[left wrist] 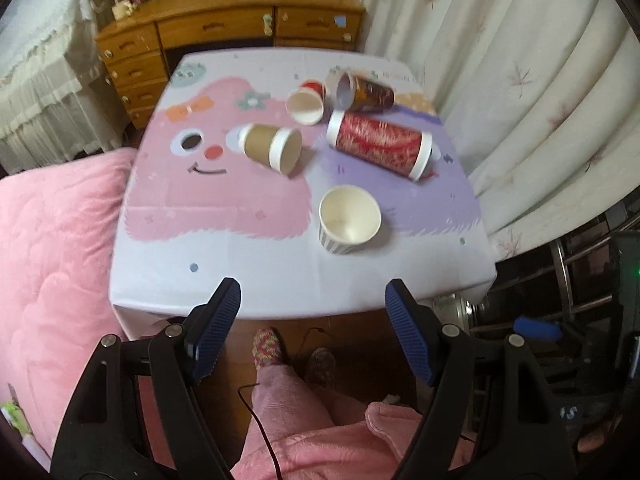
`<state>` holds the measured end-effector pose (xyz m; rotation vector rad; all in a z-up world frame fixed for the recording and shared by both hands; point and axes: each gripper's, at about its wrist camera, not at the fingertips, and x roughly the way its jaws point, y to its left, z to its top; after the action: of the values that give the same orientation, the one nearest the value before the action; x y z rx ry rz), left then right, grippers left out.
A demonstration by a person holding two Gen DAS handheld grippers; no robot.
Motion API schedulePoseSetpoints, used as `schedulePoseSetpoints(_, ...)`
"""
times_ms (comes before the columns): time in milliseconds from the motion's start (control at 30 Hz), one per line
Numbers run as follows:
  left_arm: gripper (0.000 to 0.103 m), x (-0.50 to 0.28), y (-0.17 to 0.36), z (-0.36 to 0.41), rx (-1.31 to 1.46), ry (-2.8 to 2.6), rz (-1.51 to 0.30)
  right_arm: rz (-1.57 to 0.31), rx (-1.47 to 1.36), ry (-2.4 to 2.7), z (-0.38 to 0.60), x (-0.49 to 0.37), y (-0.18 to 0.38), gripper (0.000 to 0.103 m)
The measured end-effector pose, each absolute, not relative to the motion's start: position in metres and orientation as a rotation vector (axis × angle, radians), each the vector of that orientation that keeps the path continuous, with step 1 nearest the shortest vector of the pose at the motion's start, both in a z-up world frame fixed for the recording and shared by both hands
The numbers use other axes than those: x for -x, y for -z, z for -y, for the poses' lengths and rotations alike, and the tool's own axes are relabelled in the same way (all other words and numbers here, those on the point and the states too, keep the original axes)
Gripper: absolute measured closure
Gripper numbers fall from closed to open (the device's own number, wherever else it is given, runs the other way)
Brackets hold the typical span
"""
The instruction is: Flip cup upright
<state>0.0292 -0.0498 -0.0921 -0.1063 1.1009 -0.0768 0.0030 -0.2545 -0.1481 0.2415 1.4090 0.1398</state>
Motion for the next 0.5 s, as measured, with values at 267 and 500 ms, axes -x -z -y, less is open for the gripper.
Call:
schedulePoseSetpoints(267,0.03,0.01,0.042,0.063,0.101,0.034,-0.978,-1.183,-0.193,-0.147,0.258,0.033,0.075,0.0)
schedulePoseSetpoints(500,0.03,0.034,0.028,0.066,0.081,-0.003,-0.885,-0.965,-0.152,-0.15,0.249,0.063,0.027,0.0)
